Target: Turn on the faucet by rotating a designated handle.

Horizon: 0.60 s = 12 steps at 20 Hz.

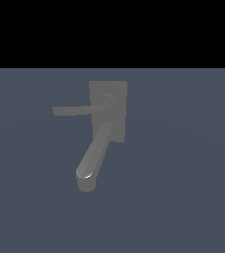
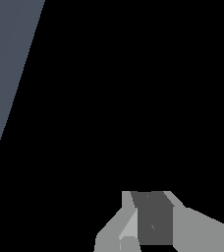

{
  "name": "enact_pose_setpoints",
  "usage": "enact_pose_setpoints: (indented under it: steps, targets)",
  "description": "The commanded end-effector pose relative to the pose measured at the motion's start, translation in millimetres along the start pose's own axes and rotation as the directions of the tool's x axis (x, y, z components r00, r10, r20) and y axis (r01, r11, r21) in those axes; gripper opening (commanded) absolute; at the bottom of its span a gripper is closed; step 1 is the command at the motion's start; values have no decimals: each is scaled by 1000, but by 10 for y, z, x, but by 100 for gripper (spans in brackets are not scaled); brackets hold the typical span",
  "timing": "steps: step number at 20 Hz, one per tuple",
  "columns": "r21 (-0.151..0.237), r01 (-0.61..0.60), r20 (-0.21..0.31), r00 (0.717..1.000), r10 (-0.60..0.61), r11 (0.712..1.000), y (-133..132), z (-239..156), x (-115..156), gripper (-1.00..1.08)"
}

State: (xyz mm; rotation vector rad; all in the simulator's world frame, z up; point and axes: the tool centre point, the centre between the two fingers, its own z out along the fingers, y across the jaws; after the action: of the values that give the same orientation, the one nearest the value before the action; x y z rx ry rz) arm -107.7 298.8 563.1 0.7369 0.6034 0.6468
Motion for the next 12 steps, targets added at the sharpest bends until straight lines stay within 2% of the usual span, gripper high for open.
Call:
enact_pose_setpoints:
  steps: [1, 12]
  targets:
    - [-1, 11, -20, 1000, -11, 1000, 27, -62, 55, -100]
    - [-7, 29, -41, 999, -29, 1000, 16, -118, 124, -100]
